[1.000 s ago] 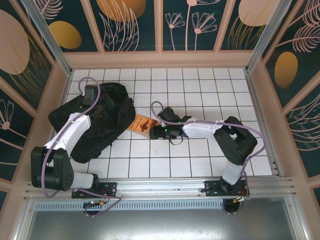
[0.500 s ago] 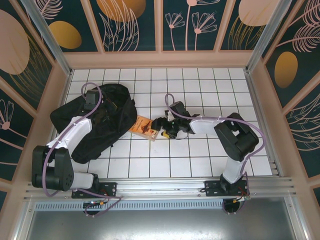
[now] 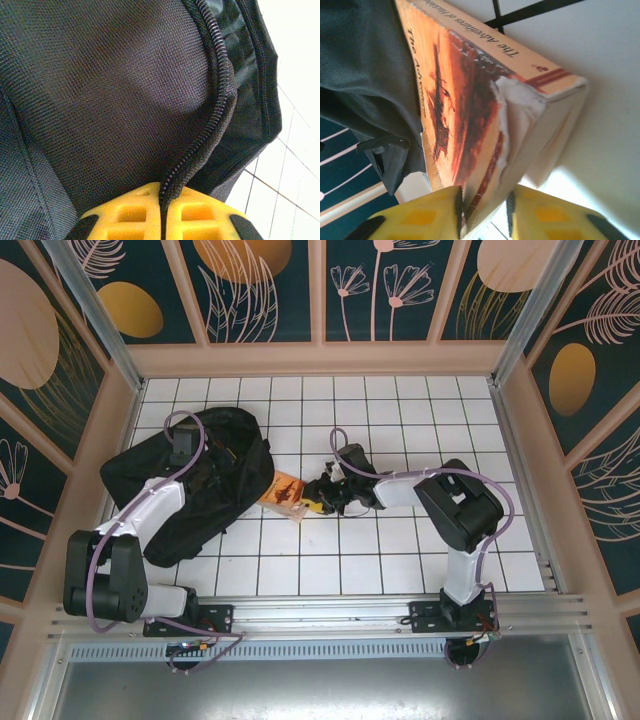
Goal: Pack the student bag
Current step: Move the book to the center of the table, then pick up the book from the center of the table.
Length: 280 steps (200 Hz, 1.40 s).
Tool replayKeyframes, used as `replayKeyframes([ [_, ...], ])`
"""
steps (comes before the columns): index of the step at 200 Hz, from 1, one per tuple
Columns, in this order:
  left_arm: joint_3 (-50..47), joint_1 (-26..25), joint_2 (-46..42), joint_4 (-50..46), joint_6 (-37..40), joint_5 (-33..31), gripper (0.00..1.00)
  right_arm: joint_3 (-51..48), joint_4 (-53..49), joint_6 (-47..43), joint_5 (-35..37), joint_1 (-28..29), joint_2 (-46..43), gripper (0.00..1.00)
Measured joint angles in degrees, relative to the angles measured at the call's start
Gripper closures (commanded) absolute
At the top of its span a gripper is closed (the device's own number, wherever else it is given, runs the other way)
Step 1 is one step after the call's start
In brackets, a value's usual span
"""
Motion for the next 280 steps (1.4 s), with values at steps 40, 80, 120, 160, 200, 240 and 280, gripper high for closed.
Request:
replayKeyframes([
  [40,-0.61,-0.2,0.0,1.18,-0.24,0.17,1.0,3.65,-4.31,-0.04,1.66,1.03,2.45,0.6],
  [80,-0.7,-0.94,0.0,1.92,-0.68,0.09,1.0,7.54,-6.38,-0.11,2.95,2.38,5.25,0.91],
  [120,-0.46,-1.05,-0.46,1.22,-0.5,-0.46,1.0,7.93,-6.73,0.81,4.37,2.34,5.11,1.0],
  [160,4.44,-1.53,-2.38,-4.81,1.75,-2.8,1.0,5.77,-8.74,-1.25,7.08,1.2,0.5,1.0],
  [200,11.04,-2.03,-3.45,-10.16,4.48,-4.83,1.0,2.56,-14.12,-5.27,10.51,-1.01,-8.22,1.0],
  [240,15.41,-2.03,-3.78,-14.14,6.73,-7.52,0.99,1.51,-22.34,-11.08,14.78,-2.27,-18.38,1.0],
  [280,18.71,-2.01,-4.15,-16.9,8.63,-8.98,0.99,1.05,-31.65,-17.9,19.26,-3.72,-29.66,1.0],
])
